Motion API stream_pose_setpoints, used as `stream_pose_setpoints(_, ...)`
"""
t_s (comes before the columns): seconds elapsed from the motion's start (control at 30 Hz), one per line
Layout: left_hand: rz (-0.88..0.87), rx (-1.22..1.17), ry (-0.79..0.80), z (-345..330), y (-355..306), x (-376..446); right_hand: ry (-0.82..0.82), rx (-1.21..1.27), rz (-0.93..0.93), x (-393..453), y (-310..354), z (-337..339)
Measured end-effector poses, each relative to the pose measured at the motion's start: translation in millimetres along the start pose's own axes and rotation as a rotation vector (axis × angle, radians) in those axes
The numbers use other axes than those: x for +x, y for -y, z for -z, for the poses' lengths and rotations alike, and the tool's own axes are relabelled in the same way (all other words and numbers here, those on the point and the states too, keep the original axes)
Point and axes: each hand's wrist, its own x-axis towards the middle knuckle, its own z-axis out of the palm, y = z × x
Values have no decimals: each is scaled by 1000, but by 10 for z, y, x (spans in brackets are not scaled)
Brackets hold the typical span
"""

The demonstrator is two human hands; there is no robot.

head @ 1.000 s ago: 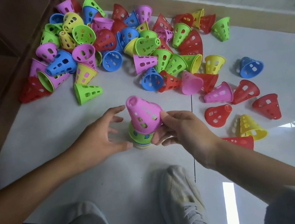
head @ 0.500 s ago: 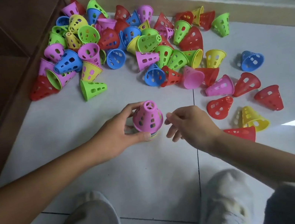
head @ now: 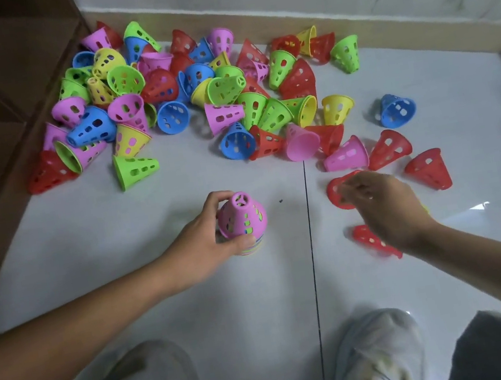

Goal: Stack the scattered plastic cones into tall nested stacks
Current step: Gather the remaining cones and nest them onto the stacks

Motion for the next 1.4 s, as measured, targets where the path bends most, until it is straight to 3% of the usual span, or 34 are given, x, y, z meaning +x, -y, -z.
stream_pose_setpoints(0.17, -41, 7, 92, -314, -89, 42, -207, -16, 18, 112, -472, 263)
stream_pose_setpoints(0.33, -81, 93, 185, -566, -211, 74, -286, -34, -21, 70, -908, 350)
stream_pose_setpoints(0.53, -70, 296, 303, -410, -225, 256, -228, -19, -78, -119, -1135, 279)
stream_pose_setpoints(0.8, -129, 409, 231, -187, -360, 783, -242, -28, -121, -236, -1124, 254)
stream_pose_setpoints(1.17, -424, 527, 305, -840, -834, 1307, -140, -38, -214, -500, -1081, 98)
stream_pose_setpoints(1.3, -465, 531, 317, -1046, -915, 1430, -88, 90, -283, -556, -1140, 46)
stream_pose_setpoints(1.4, -485, 552, 322, -1164, -937, 1535, -143, 197, -325, -611, -1151, 1)
